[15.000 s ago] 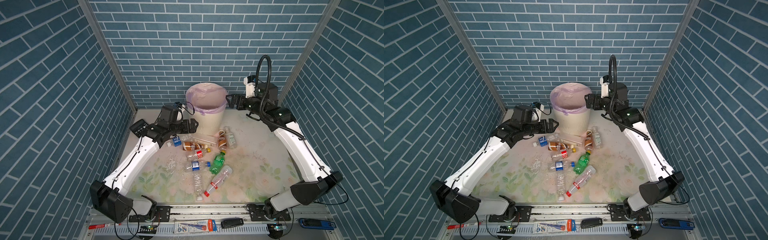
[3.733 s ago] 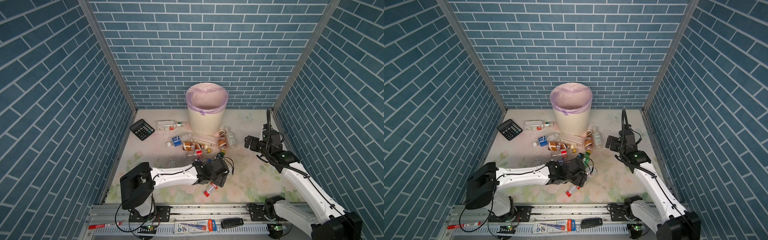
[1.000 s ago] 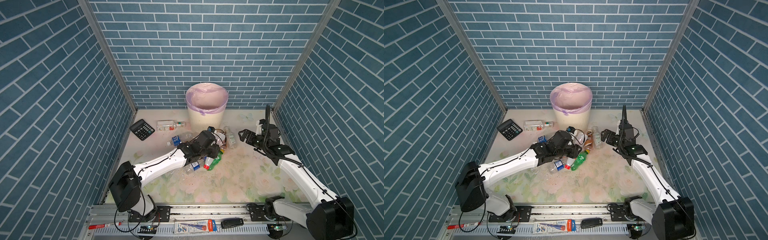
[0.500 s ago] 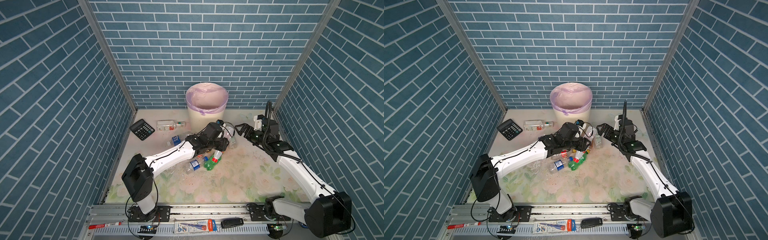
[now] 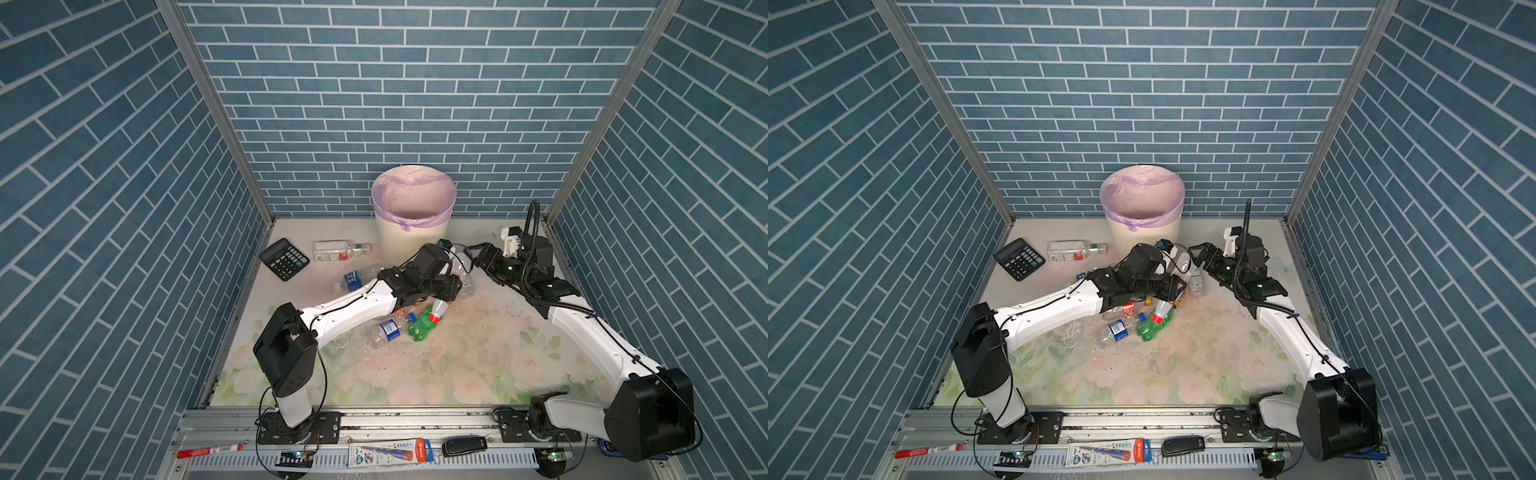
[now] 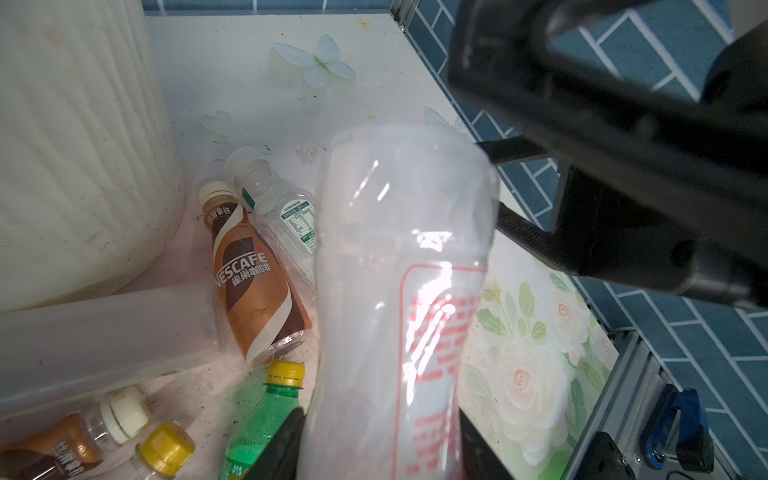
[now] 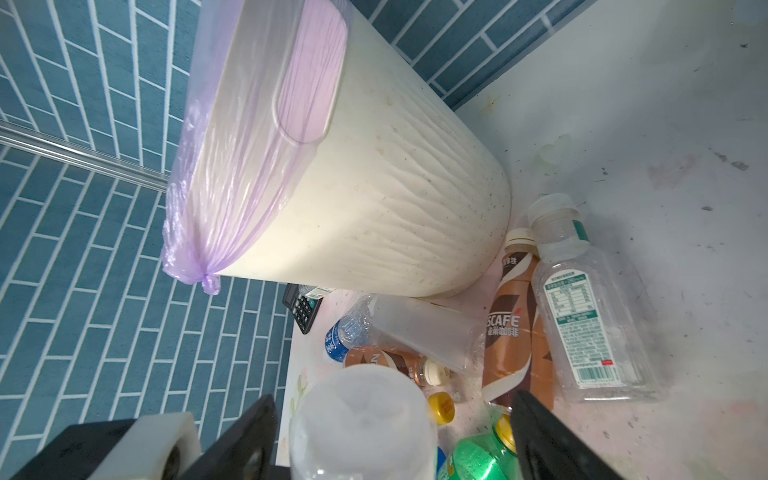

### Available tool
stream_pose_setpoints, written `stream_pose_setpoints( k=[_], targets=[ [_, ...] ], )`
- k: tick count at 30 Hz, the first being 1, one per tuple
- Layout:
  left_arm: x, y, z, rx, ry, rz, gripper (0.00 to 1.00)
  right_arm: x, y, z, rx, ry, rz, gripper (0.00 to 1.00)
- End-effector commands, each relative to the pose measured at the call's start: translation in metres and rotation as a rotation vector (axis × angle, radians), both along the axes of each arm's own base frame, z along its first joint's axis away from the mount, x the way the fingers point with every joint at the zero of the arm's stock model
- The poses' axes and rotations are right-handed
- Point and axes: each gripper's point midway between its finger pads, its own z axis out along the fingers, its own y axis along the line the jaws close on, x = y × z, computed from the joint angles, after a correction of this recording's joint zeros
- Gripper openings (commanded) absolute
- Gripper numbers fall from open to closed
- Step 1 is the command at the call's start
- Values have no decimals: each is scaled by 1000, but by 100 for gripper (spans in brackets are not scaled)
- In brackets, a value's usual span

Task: Throw the plastic bottles in the bin
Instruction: 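Carry the frosted bottle to the bin while the right gripper closes on it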

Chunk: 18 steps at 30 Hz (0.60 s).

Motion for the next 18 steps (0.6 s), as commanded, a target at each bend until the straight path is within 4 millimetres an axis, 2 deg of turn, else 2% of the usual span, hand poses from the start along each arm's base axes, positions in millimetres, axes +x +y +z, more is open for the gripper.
stream_pose_setpoints(
  k=[1, 10, 18],
  targets=[
    [8, -6, 13, -27, -24, 3, 53, 4, 8, 16, 80, -23, 19, 85],
    [11, -10, 18, -39, -35, 4, 53, 4, 19, 2, 87, 6, 43, 76],
    [14, -12, 17, -32, -37, 7, 53, 2, 33, 2, 88, 7, 78, 69]
  ],
)
